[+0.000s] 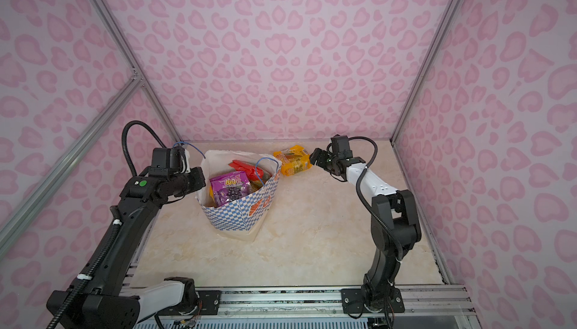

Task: Place the snacks into the paper bag
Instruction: 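Release the purple bag and move the right gripper to the yellow gummy bag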

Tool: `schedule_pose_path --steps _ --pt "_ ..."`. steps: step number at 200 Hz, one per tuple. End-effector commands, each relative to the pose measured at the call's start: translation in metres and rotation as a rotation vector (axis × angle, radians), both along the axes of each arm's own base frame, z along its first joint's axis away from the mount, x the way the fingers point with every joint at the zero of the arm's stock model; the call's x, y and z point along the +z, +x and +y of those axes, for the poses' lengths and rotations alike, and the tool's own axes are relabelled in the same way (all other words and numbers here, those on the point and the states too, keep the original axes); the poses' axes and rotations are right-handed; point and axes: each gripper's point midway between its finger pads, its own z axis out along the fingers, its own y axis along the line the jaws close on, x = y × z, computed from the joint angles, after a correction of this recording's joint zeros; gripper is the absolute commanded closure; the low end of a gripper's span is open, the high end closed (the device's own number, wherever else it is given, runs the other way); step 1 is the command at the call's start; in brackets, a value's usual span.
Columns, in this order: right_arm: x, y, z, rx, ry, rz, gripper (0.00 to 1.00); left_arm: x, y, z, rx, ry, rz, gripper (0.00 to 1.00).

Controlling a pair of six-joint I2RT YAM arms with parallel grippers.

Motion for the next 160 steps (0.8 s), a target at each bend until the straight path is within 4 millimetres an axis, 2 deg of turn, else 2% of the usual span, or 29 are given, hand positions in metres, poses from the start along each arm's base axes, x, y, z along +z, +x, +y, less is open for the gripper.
schedule_pose_path --steps 1,37,71,85,108,148,159,160 --pt "-0.006 0.025 0.012 -0.026 0.192 -0.031 0.11 0.004 0.0 0.0 -0.001 -0.003 -0.017 0.94" --pt "-0.022 0.056 0.022 -0.145 0.506 -0.046 0.14 0.006 -0.003 0.001 0.004 0.0 -0.016 0.94" --pt "-0.026 0.078 0.027 -0.226 0.689 -0.065 0.15 0.005 -0.004 0.002 0.007 0.006 -0.011 0.94" --pt "-0.026 0.085 0.031 -0.24 0.778 -0.07 0.2 0.004 -0.004 0.003 0.008 0.005 -0.009 0.94" --pt "-0.033 0.09 0.035 -0.276 0.824 -0.039 0.26 0.002 -0.002 0.002 0.006 0.004 -0.004 0.94" --pt "-0.041 0.096 0.033 -0.309 0.847 -0.035 0.31 0.003 0.002 0.002 0.005 0.006 -0.003 0.94" --pt "-0.034 0.098 0.034 -0.303 0.861 -0.043 0.32 0.002 0.004 0.001 0.003 0.004 -0.002 0.94" --pt "-0.04 0.098 0.035 -0.306 0.859 -0.033 0.32 0.002 0.004 0.001 0.003 0.004 -0.001 0.94"
